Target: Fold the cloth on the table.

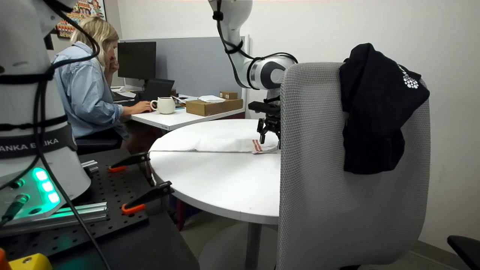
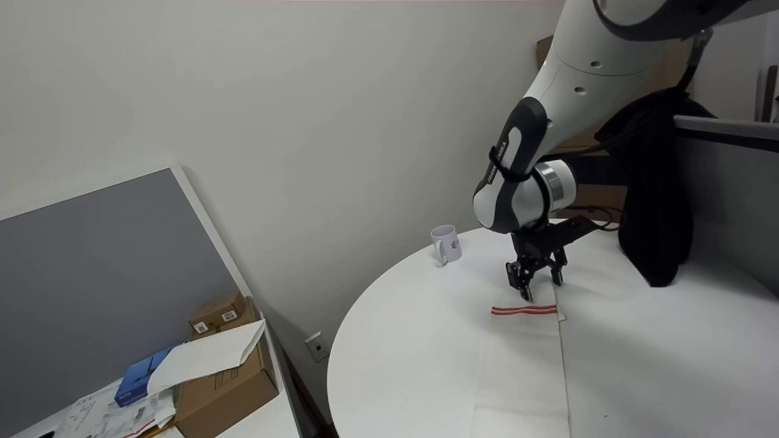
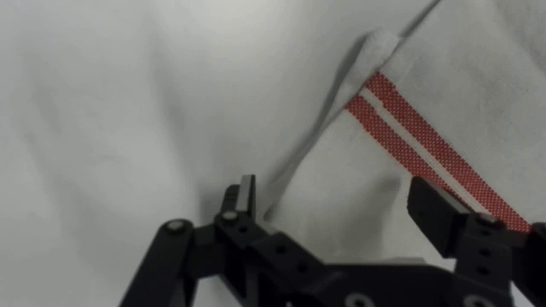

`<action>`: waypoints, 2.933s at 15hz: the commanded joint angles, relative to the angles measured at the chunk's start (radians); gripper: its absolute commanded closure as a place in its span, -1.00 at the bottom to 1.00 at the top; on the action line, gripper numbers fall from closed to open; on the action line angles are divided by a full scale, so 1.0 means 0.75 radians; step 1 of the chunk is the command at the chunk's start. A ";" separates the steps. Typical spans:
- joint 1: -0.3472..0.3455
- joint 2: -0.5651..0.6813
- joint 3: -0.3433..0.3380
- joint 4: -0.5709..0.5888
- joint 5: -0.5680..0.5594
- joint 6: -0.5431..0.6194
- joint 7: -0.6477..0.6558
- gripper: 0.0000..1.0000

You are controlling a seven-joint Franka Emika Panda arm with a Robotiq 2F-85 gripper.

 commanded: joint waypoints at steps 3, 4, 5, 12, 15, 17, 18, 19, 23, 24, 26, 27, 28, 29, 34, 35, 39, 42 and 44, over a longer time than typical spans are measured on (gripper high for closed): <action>-0.019 0.034 0.030 0.020 0.025 -0.021 -0.044 0.13; -0.019 0.037 0.031 0.018 0.026 -0.021 -0.044 0.26; -0.019 0.035 0.033 0.016 0.028 -0.020 -0.044 0.45; -0.008 -0.024 0.047 0.001 0.036 -0.044 -0.035 0.97; 0.003 -0.115 0.046 -0.007 0.028 -0.070 -0.025 0.96; 0.011 -0.195 0.044 -0.002 0.022 -0.105 -0.026 0.96; 0.019 -0.241 0.041 0.001 0.015 -0.125 -0.020 0.96; 0.027 -0.289 0.038 0.011 0.009 -0.148 -0.017 0.96; 0.053 -0.441 0.029 0.092 -0.014 -0.232 -0.010 0.96; 0.057 -0.466 0.027 0.118 -0.019 -0.247 -0.008 0.96; 0.060 -0.497 0.023 0.166 -0.027 -0.264 -0.007 0.96; 0.060 -0.506 0.020 0.182 -0.031 -0.265 -0.004 0.96; 0.060 -0.512 0.016 0.197 -0.035 -0.264 -0.002 0.96; 0.058 -0.516 0.013 0.209 -0.035 -0.263 0.001 0.96; 0.061 -0.515 0.023 0.239 -0.019 -0.275 -0.032 0.96; 0.062 -0.518 0.038 0.231 -0.003 -0.280 -0.054 0.96; 0.066 -0.556 0.160 0.169 0.144 -0.352 -0.246 0.96; 0.070 -0.580 0.246 0.143 0.283 -0.442 -0.376 0.96; 0.069 -0.597 0.289 0.130 0.368 -0.523 -0.470 0.96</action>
